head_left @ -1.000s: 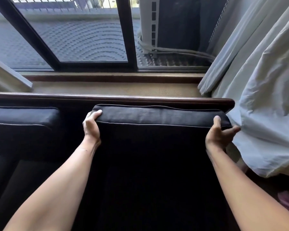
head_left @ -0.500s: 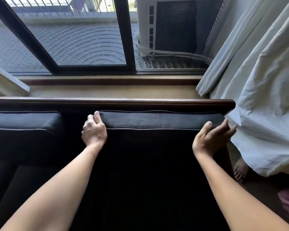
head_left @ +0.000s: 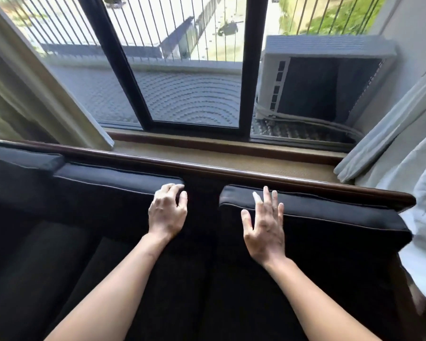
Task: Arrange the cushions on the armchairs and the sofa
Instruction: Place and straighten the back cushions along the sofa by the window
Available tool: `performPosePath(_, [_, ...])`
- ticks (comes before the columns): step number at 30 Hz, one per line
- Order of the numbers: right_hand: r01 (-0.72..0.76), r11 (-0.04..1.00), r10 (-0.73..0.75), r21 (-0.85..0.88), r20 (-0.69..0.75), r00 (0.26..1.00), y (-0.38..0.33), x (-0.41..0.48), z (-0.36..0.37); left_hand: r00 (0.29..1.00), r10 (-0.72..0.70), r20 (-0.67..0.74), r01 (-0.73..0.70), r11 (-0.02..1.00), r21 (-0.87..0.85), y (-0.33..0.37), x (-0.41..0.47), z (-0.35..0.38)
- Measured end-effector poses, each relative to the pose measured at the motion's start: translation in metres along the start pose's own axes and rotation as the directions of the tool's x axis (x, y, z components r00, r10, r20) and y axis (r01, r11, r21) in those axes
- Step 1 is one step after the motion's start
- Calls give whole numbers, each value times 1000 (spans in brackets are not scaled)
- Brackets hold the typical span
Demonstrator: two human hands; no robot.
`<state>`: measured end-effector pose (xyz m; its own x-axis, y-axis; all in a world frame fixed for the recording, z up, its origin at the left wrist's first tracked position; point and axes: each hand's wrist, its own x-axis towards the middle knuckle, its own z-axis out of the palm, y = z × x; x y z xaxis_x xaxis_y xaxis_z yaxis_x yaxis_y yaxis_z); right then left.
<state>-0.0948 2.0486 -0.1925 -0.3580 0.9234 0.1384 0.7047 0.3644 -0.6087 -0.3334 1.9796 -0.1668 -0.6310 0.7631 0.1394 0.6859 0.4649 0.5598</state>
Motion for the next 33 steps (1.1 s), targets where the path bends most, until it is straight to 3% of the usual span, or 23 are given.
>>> performPosePath(7, [147,989,-143,-36,84,986,-131,15,105,987,-150,-55,147,987,-63,-134,46,-84])
performPosePath(11, [44,997,-37,-58,108,993,-188,25,168,967,-255,7,254,964,-83,-208,91,-111])
performPosePath(15, [-146,983,158,-111,100,982,-216,35,215,915,-400,60,404,913,-66,-277,137,-125])
performPosePath(21, [-342,924,332,-168,-85,939,-218,47,252,885,-451,114,455,890,-15,-344,180,-127])
performPosePath(27, [-522,832,554,187,-236,798,-213,63,266,850,-526,23,511,813,-280,-360,192,-122])
performPosePath(33, [-578,578,768,576,-145,624,-200,53,261,857,-513,51,495,791,-360,-375,192,-117])
